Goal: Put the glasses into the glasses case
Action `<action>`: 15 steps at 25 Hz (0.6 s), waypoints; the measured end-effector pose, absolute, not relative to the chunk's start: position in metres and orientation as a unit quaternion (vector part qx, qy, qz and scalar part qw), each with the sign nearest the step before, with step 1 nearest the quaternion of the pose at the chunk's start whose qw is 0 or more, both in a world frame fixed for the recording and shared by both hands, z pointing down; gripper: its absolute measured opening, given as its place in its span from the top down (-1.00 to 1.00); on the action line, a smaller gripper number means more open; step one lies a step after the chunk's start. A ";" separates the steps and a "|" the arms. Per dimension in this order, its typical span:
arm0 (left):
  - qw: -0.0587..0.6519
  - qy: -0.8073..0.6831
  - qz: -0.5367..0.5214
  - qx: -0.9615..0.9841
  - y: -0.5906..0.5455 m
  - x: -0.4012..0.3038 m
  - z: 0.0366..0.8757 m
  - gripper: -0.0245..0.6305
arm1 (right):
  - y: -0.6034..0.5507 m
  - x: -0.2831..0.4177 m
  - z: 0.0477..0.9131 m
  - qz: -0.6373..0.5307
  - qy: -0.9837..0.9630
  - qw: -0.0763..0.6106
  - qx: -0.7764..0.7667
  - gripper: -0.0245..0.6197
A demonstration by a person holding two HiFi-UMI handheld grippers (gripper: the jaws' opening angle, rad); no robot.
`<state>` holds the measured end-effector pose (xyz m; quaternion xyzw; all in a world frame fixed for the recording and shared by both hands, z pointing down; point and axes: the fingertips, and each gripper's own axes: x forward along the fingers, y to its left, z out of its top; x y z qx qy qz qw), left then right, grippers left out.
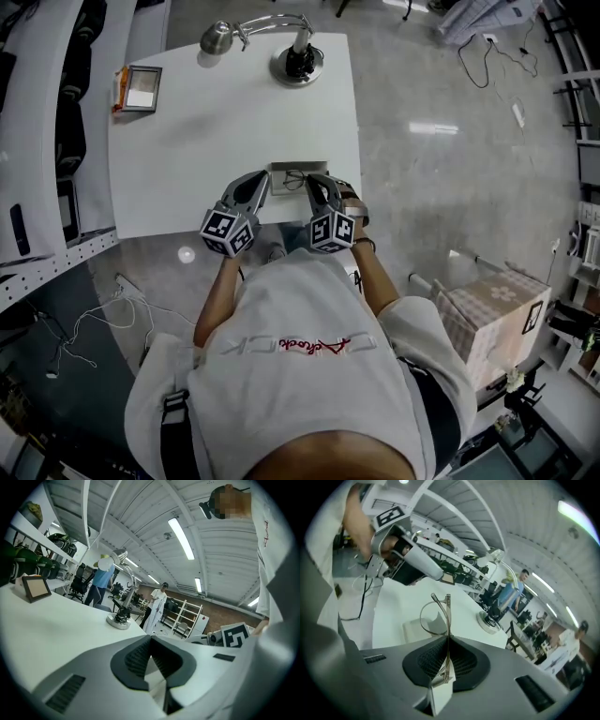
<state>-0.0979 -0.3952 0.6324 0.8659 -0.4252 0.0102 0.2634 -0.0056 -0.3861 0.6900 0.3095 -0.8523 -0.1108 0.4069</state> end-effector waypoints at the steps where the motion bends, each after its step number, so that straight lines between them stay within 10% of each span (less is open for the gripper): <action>1: 0.264 -0.426 0.009 0.866 -0.396 -0.098 0.632 0.85 | -0.387 -0.007 0.693 -0.150 -0.843 0.428 0.289 0.89; 15: 0.269 -0.438 0.000 0.858 -0.391 -0.108 0.635 0.85 | -0.408 -0.024 0.738 -0.230 -0.794 0.527 0.197 0.89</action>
